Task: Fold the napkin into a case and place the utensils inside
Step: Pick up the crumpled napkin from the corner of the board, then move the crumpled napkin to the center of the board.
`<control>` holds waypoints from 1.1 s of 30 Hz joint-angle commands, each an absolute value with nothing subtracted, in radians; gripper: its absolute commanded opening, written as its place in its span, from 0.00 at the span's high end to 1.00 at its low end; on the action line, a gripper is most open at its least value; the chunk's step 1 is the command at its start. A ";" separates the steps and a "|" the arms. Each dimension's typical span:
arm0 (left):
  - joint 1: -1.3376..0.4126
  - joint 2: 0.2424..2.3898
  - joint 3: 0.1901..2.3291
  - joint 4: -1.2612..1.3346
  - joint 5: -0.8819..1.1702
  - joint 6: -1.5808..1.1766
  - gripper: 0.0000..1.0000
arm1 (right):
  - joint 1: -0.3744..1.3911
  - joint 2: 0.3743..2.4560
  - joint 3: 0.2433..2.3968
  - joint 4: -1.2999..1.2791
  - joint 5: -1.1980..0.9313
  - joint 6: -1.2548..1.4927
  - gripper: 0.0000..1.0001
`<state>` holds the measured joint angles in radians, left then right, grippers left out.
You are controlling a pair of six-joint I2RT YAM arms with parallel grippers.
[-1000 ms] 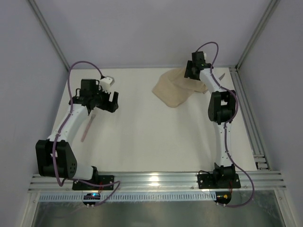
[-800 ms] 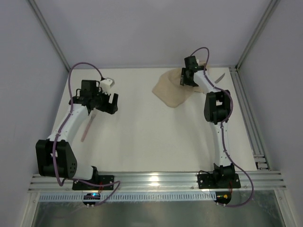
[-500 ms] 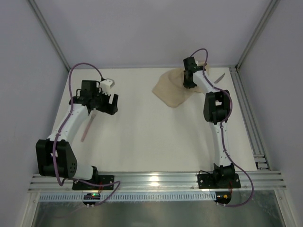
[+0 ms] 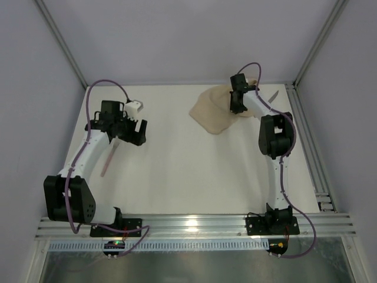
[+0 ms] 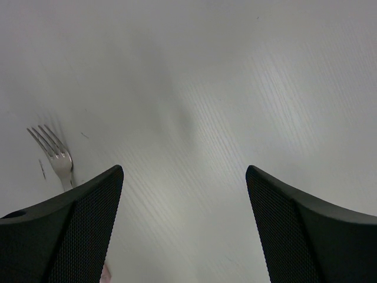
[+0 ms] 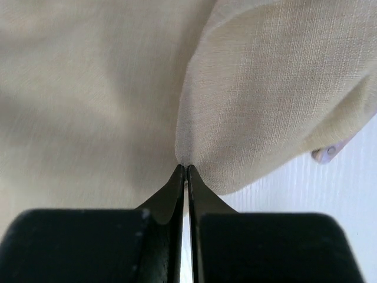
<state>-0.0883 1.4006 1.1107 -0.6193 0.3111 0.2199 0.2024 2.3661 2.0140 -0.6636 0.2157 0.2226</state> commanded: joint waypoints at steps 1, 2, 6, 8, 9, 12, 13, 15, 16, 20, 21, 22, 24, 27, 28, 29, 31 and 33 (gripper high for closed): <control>-0.084 1.367 1.167 -0.681 0.351 0.253 0.13 | 0.265 2.137 1.939 -0.572 0.129 0.170 0.96; -0.084 1.365 1.173 -0.690 0.357 0.256 0.13 | 0.279 2.065 1.899 -0.557 0.108 0.167 0.96; -0.084 1.353 1.200 -0.744 0.414 0.281 0.13 | 0.374 1.920 1.885 -0.538 0.015 0.150 0.96; -0.084 1.341 1.218 -0.770 0.446 0.285 0.13 | 0.437 1.863 1.888 -0.514 -0.079 0.155 0.96; -0.084 1.338 1.226 -0.779 0.452 0.288 0.13 | 0.455 1.803 1.890 -0.500 -0.106 0.161 0.96; -0.084 1.330 1.253 -0.802 0.463 0.296 0.12 | 0.502 1.717 1.887 -0.417 -0.227 0.215 0.96; -0.084 1.327 1.258 -0.807 0.465 0.304 0.12 | 0.503 1.666 1.884 -0.378 -0.259 0.254 0.96; -0.084 1.322 1.262 -0.814 0.479 0.314 0.06 | 0.505 1.612 1.861 -0.338 -0.333 0.291 0.96; -0.084 1.322 1.262 -0.818 0.486 0.322 0.02 | 0.503 1.556 1.844 -0.300 -0.339 0.302 0.96; -0.086 1.324 1.236 -0.828 0.534 0.389 0.01 | 0.505 1.415 1.682 -0.230 -0.324 0.357 0.96; -0.087 1.324 1.214 -0.824 0.546 0.400 0.01 | 0.503 1.389 1.651 -0.213 -0.315 0.365 0.96; -0.090 1.324 1.200 -0.806 0.542 0.411 0.01 | 0.503 1.365 1.619 -0.207 -0.313 0.373 0.96; -0.115 1.331 1.157 -0.781 0.508 0.431 0.01 | 0.497 1.313 1.531 -0.190 -0.304 0.405 0.96; -0.179 1.357 1.128 -0.755 0.457 0.457 0.01 | 0.479 1.278 1.427 -0.152 -0.282 0.461 0.96; -0.199 1.367 1.115 -0.753 0.453 0.459 0.01 | 0.476 1.278 1.390 -0.149 -0.272 0.472 0.96; -0.221 1.374 1.111 -0.758 0.453 0.462 0.01 | 0.472 1.285 1.373 -0.141 -0.267 0.480 0.96; -0.291 1.403 1.098 -0.781 0.445 0.486 0.02 | 0.453 1.299 1.339 -0.129 -0.265 0.500 0.96; -0.330 1.417 1.075 -0.798 0.430 0.512 0.03 | 0.442 1.319 1.318 -0.111 -0.265 0.508 0.96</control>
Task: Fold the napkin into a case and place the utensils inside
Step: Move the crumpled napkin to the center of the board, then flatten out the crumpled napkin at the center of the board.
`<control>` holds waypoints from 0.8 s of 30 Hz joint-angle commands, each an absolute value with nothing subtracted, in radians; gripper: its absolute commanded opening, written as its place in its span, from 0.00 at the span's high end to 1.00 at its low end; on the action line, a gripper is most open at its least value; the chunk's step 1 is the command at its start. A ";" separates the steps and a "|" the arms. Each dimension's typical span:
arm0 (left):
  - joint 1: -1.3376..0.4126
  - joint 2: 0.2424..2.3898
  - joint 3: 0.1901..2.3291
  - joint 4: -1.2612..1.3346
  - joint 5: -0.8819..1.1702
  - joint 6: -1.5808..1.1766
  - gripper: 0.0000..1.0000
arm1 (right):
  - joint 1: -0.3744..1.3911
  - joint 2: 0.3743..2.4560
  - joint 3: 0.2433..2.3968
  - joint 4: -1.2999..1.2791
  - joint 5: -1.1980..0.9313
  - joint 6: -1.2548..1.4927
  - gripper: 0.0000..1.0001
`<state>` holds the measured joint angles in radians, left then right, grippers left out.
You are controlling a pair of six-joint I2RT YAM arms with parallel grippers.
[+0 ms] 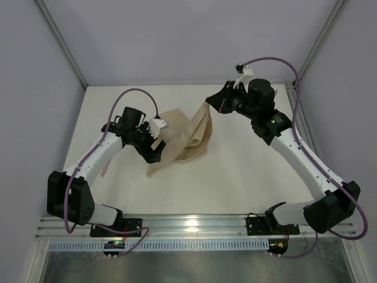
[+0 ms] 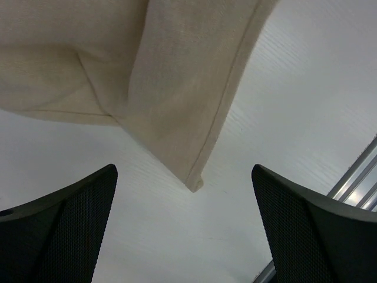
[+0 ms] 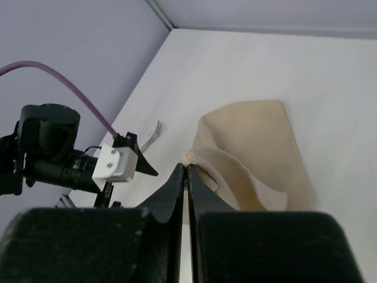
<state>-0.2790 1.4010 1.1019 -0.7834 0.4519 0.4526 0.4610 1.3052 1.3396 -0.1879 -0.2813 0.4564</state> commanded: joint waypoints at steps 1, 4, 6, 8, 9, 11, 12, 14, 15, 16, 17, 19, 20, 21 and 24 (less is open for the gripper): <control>-0.362 1.425 1.059 -0.796 0.376 0.535 0.03 | 0.427 1.324 1.298 -0.103 -0.270 0.515 0.96; -0.426 1.445 0.974 -0.732 0.209 0.538 0.02 | 0.404 1.345 1.264 -0.081 -0.282 0.531 0.96; -0.448 1.462 0.919 -0.669 0.143 0.532 0.02 | 0.385 1.354 1.250 -0.061 -0.305 0.543 0.96; -0.468 1.494 0.879 -0.625 0.068 0.509 0.03 | 0.376 1.359 1.230 -0.045 -0.321 0.555 0.96; -0.472 1.508 0.871 -0.580 0.048 0.500 0.04 | 0.373 1.362 1.229 -0.044 -0.321 0.555 0.96; -0.476 1.549 0.864 -0.523 0.011 0.451 0.06 | 0.370 1.368 1.224 -0.041 -0.319 0.557 0.96; -0.476 1.565 0.867 -0.479 0.012 0.434 0.12 | 0.368 1.370 1.224 -0.041 -0.319 0.555 0.96; -0.476 1.600 0.876 -0.454 0.012 0.394 0.24 | 0.368 1.370 1.220 -0.040 -0.318 0.555 0.96; -0.476 1.608 0.876 -0.442 0.009 0.390 0.39 | 0.368 1.368 1.220 -0.041 -0.318 0.554 0.96; -0.476 1.612 0.874 -0.425 -0.018 0.384 0.47 | 0.367 1.364 1.218 -0.043 -0.318 0.551 0.96; -0.476 1.614 0.874 -0.425 -0.032 0.382 0.56 | 0.365 1.356 1.218 -0.049 -0.314 0.543 0.96; -0.476 1.602 0.874 -0.428 -0.058 0.379 0.94 | 0.361 1.341 1.219 -0.063 -0.290 0.528 0.96; -0.476 1.586 0.876 -0.433 -0.070 0.373 1.00 | 0.359 1.322 1.224 -0.084 -0.278 0.514 0.96; -0.474 1.548 0.882 -0.442 -0.118 0.367 1.00 | 0.359 1.312 1.229 -0.101 -0.264 0.485 0.96; -0.466 1.420 0.948 -0.526 -0.178 0.364 1.00 | 0.357 1.240 1.267 -0.159 -0.189 0.410 0.96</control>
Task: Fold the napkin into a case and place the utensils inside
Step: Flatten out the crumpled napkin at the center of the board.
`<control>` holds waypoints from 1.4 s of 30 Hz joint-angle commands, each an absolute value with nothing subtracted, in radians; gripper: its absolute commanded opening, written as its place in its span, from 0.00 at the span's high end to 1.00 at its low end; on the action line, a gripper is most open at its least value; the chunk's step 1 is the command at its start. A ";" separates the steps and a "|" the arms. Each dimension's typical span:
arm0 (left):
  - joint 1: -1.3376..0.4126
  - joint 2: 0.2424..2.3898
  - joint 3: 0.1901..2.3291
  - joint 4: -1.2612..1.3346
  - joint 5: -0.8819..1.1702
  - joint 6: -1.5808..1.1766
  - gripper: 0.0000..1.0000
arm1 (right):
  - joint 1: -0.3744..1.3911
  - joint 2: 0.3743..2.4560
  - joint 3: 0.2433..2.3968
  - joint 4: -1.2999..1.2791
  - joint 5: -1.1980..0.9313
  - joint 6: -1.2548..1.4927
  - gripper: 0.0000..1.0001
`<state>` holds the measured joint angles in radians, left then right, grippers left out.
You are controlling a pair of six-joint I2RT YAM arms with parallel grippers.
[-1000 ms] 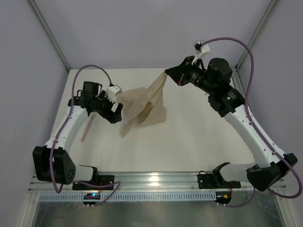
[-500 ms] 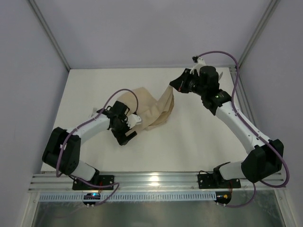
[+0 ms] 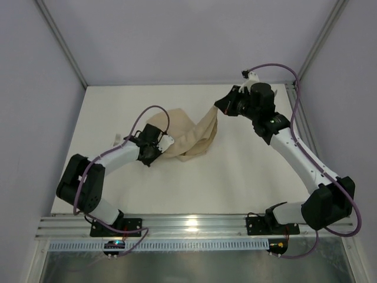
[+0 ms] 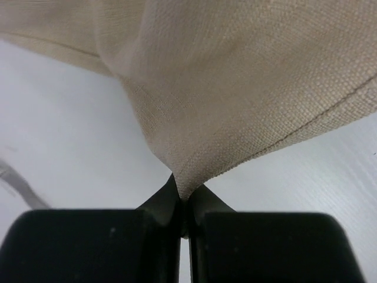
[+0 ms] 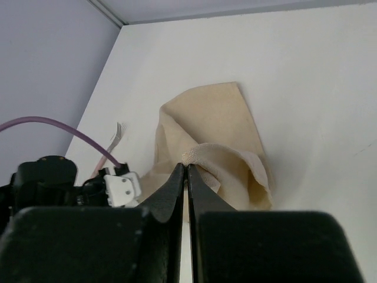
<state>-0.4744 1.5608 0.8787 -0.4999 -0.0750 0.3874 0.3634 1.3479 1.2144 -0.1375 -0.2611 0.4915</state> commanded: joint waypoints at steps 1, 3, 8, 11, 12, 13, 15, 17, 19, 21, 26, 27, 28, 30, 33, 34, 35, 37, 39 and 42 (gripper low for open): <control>-0.453 1.381 1.007 -0.560 -0.192 0.365 1.00 | 0.356 1.217 1.290 -0.170 -0.166 0.390 0.96; -0.442 1.271 1.075 -0.655 -0.218 0.376 1.00 | 0.357 1.154 1.330 -0.212 -0.156 0.333 0.96; -0.440 1.148 1.337 -0.883 -0.233 0.402 1.00 | 0.362 1.017 1.379 -0.281 -0.169 0.256 0.96; -0.442 1.088 1.483 -1.021 -0.210 0.416 1.00 | 0.367 0.916 1.399 -0.310 -0.186 0.242 0.96; -0.442 1.074 1.520 -1.052 -0.203 0.420 1.00 | 0.368 0.891 1.404 -0.317 -0.187 0.244 0.96; -0.442 1.060 1.557 -1.105 -0.198 0.426 1.00 | 0.368 0.843 1.416 -0.324 -0.190 0.244 0.96; -0.442 1.026 1.671 -1.152 -0.169 0.437 1.00 | 0.368 0.799 1.443 -0.342 -0.198 0.250 0.96; -0.442 1.012 1.753 -1.228 -0.143 0.437 1.00 | 0.368 0.744 1.465 -0.363 -0.204 0.264 0.96; -0.442 1.012 1.865 -1.284 -0.114 0.434 1.00 | 0.368 0.717 1.497 -0.379 -0.213 0.278 0.96; -0.442 1.022 1.925 -1.302 -0.120 0.431 1.00 | 0.368 0.684 1.506 -0.380 -0.212 0.311 0.96; -0.442 1.080 1.945 -1.266 -0.167 0.448 1.00 | 0.368 0.701 1.462 -0.354 -0.155 0.345 0.96; -0.442 1.119 1.936 -1.252 -0.204 0.452 1.00 | 0.368 0.734 1.436 -0.347 -0.144 0.350 0.96; -0.442 1.141 1.915 -1.237 -0.222 0.457 1.00 | 0.367 0.758 1.430 -0.339 -0.118 0.350 0.96; -0.440 1.202 1.885 -1.174 -0.268 0.483 1.00 | 0.367 0.843 1.411 -0.333 -0.078 0.338 0.96; -0.404 1.294 1.826 -1.057 -0.278 0.509 1.00 | 0.327 0.967 1.393 -0.304 -0.051 0.340 0.96; -0.376 1.325 1.824 -1.042 -0.247 0.508 1.00 | 0.302 0.997 1.384 -0.286 -0.069 0.372 0.96; -0.320 1.362 1.831 -1.014 -0.244 0.503 1.00 | 0.248 1.026 1.355 -0.263 -0.122 0.394 0.96; -0.279 1.472 1.833 -0.979 -0.245 0.505 1.00 | 0.206 1.113 1.325 -0.197 -0.149 0.440 0.96; -0.255 1.543 1.819 -0.928 -0.245 0.518 1.00 | 0.178 1.182 1.296 -0.151 -0.149 0.446 0.96; -0.255 1.676 1.795 -0.882 -0.222 0.552 1.00 | 0.152 1.320 1.264 -0.080 -0.155 0.466 0.96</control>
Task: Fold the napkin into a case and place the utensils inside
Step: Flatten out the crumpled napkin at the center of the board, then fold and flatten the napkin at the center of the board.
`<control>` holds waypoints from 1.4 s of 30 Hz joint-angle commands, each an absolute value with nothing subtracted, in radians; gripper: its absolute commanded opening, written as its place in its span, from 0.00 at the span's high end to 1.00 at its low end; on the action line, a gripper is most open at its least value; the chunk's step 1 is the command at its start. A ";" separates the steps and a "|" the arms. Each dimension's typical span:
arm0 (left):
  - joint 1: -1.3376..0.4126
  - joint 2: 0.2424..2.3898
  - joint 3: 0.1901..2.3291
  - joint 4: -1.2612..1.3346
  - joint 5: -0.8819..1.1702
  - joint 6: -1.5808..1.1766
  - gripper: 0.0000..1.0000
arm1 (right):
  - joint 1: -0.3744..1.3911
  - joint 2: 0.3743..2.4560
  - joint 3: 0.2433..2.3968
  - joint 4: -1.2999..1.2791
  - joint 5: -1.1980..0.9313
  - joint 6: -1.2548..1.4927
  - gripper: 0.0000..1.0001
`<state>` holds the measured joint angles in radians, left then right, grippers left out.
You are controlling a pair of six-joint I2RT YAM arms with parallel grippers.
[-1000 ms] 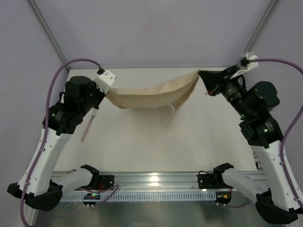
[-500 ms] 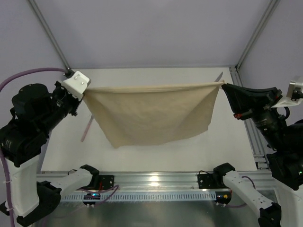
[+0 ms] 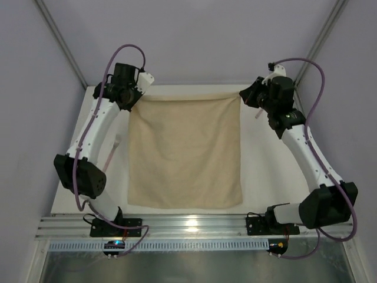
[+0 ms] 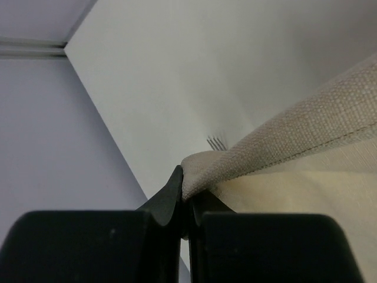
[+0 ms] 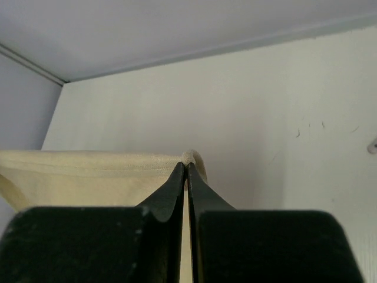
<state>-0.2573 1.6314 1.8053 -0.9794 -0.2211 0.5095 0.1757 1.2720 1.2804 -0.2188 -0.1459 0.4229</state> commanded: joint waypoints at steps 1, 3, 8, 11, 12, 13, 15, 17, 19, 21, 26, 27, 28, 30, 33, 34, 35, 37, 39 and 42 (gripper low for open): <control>-0.255 1.709 1.792 -0.846 -0.222 0.560 1.00 | 0.147 1.354 1.256 -0.062 -0.155 0.471 0.96; -0.255 1.799 1.789 -0.804 -0.271 0.580 1.00 | 0.130 1.455 1.252 -0.025 -0.164 0.485 0.96; -0.255 1.916 1.789 -0.684 -0.345 0.621 1.00 | 0.107 1.623 1.292 -0.020 -0.179 0.488 0.96; -0.255 1.919 1.750 -0.655 -0.360 0.646 1.00 | 0.107 1.640 1.281 -0.025 -0.192 0.479 0.96; -0.255 1.898 1.729 -0.646 -0.362 0.664 1.00 | 0.106 1.638 1.272 -0.035 -0.199 0.474 0.96; -0.255 1.882 1.674 -0.635 -0.361 0.675 1.00 | 0.107 1.631 1.260 -0.041 -0.209 0.469 0.96; -0.258 1.850 1.609 -0.617 -0.364 0.710 1.00 | 0.106 1.602 1.206 -0.066 -0.213 0.459 0.96; -0.267 1.795 1.499 -0.617 -0.385 0.742 1.00 | 0.107 1.566 1.128 -0.084 -0.212 0.440 0.96; -0.276 1.732 1.416 -0.589 -0.425 0.804 1.00 | 0.107 1.502 1.041 -0.097 -0.216 0.430 0.96; -0.282 1.700 1.307 -0.565 -0.460 0.843 1.00 | 0.106 1.459 0.993 -0.124 -0.213 0.428 0.96; -0.301 1.631 1.162 -0.441 -0.604 0.969 0.93 | 0.109 1.326 0.852 -0.143 -0.232 0.434 0.96; -0.301 1.622 1.151 -0.404 -0.617 0.991 0.91 | 0.109 1.310 0.838 -0.144 -0.233 0.431 0.96; -0.301 1.609 1.146 -0.369 -0.624 1.027 0.90 | 0.107 1.290 0.819 -0.147 -0.235 0.425 0.96; -0.301 1.605 1.160 -0.257 -0.641 1.038 0.91 | 0.109 1.276 0.808 -0.156 -0.241 0.423 0.96; -0.302 1.594 1.172 -0.224 -0.606 1.031 0.94 | 0.107 1.259 0.766 -0.160 -0.267 0.434 0.96; -0.301 1.585 1.169 -0.317 -0.573 1.029 0.94 | 0.109 1.255 0.740 -0.158 -0.275 0.437 0.96; -0.301 1.562 1.163 -0.368 -0.507 1.028 0.94 | 0.110 1.246 0.727 -0.150 -0.279 0.443 0.96; -0.301 1.534 1.105 -0.480 -0.450 1.042 0.94 | 0.120 1.236 0.691 -0.143 -0.281 0.446 0.96; -0.302 1.526 1.083 -0.534 -0.357 1.023 0.95 | 0.121 1.233 0.677 -0.123 -0.284 0.446 0.96; -0.302 1.566 1.136 -0.673 -0.212 0.862 0.98 | 0.120 1.247 0.675 -0.118 -0.282 0.437 0.96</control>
